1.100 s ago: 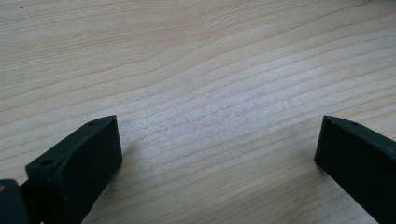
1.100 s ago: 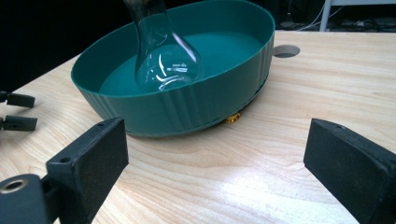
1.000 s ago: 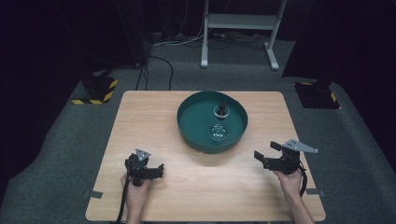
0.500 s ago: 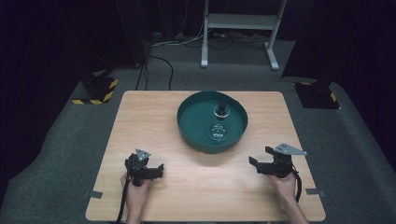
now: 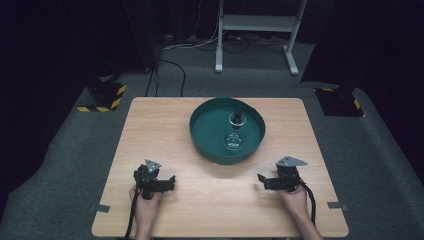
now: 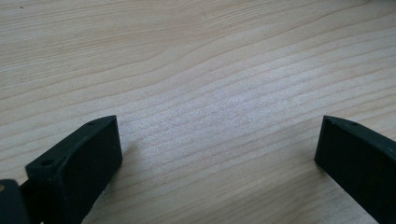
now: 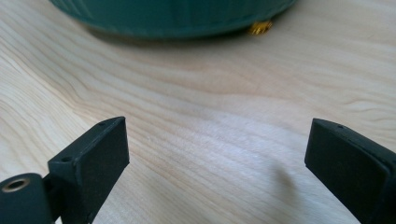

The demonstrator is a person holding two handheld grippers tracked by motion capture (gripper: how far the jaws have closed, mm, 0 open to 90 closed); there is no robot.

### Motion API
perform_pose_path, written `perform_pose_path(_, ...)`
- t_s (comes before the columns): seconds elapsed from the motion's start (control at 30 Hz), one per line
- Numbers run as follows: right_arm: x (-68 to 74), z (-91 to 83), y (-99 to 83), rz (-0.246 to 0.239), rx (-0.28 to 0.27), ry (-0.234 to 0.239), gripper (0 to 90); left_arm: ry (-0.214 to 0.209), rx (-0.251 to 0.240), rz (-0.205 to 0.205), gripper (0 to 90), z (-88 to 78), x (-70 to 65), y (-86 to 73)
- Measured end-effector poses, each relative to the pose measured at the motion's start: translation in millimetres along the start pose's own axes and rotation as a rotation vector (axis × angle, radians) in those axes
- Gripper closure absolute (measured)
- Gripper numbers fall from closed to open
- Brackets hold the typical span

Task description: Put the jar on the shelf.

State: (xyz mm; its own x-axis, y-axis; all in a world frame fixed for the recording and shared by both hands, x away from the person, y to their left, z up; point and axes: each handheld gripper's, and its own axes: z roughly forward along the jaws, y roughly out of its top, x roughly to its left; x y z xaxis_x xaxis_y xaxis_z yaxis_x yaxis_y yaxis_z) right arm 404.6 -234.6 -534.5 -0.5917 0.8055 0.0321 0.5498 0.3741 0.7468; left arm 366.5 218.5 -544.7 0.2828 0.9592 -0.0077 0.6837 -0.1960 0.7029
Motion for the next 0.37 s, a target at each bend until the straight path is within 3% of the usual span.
perform_pose_path(0.03, 1.5, 4.3, -1.2, -0.005, 0.012, -0.002, 6.7, 0.000, 0.000, 0.000, 0.8, 0.0, 0.0, 0.0)
perform_pose_path(0.07, 6.0, 9.5, -0.8, -0.030, 0.047, -0.039, 6.6, 0.000, 0.001, 0.001, 0.9, -0.1, 0.0, 0.0)
perform_pose_path(0.37, 6.9, 11.1, 0.3, -0.020, 0.049, -0.038, 6.3, 0.000, 0.000, 0.000, 0.9, 0.0, 0.0, 0.0)
